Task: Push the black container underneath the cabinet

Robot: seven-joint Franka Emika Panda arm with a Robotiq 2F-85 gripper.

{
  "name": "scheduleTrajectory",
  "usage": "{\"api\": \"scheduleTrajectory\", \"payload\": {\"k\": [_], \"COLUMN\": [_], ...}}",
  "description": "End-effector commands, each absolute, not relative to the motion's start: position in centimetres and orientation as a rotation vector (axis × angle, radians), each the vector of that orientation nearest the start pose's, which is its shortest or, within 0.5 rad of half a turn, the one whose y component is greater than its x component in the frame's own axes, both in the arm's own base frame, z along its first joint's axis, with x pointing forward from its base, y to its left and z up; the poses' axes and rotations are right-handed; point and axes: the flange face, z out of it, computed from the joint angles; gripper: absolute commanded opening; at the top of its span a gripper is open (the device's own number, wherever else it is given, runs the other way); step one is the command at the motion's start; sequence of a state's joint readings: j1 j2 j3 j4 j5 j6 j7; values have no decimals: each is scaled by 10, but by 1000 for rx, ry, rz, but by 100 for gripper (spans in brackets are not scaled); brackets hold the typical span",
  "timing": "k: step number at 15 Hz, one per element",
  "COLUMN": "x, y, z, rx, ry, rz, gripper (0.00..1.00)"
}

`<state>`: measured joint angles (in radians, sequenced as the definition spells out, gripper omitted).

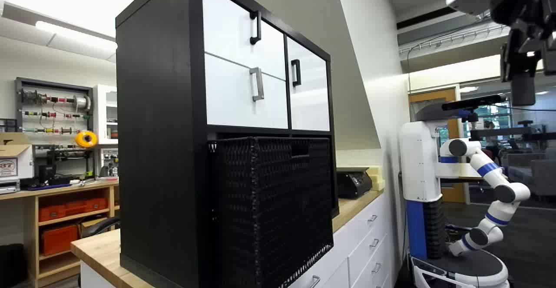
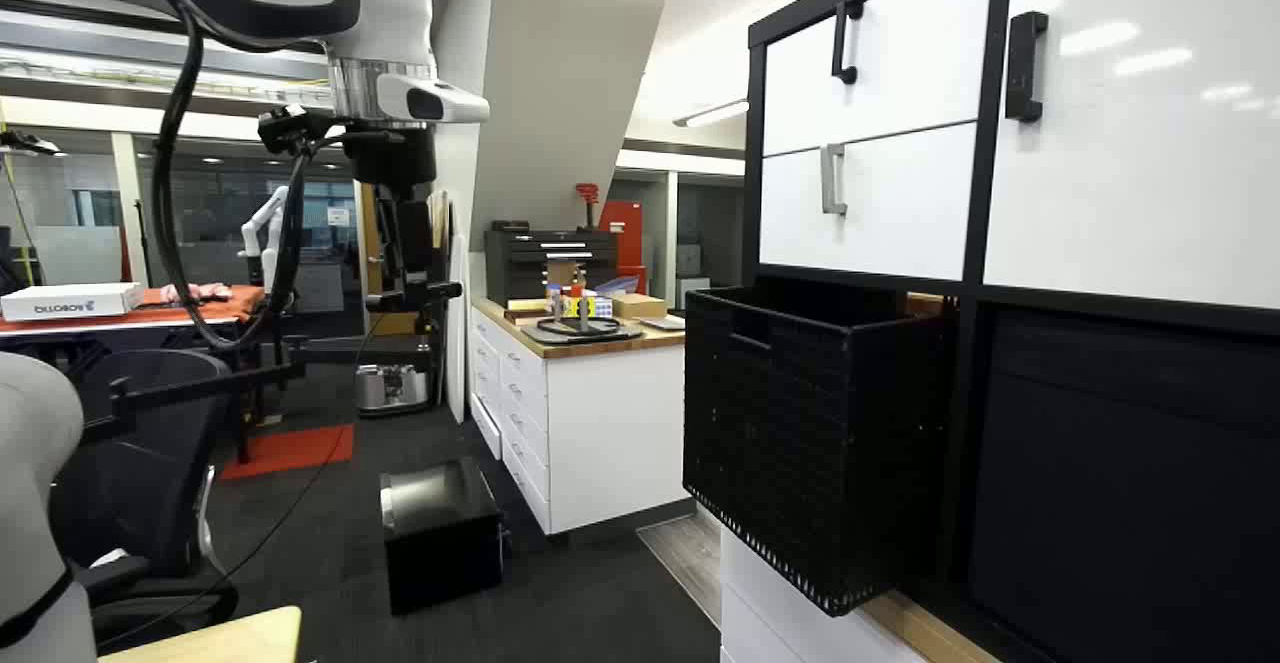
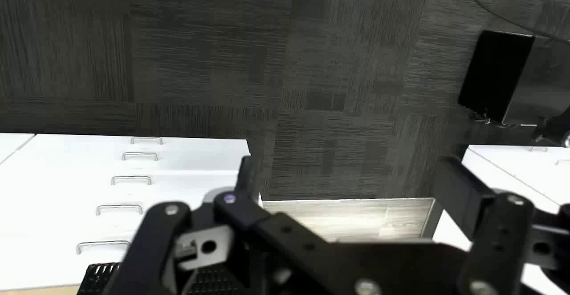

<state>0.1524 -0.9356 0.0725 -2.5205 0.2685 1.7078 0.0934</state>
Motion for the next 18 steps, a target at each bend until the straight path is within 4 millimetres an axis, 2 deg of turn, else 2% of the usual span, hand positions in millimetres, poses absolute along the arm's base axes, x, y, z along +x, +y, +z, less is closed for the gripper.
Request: {"api": "scheduleTrajectory", "payload": {"k": [1,11,15,18], "x": [268,271,283,300], "y": [92,88,74,59], "z": [571,564,547,528], "rx": [-2912,-2965,-3027,-3081], "ry": [-124,-110,-84,-88], "rz": [-130,-147,-136,-148], "gripper": [100,100,100,100]}}
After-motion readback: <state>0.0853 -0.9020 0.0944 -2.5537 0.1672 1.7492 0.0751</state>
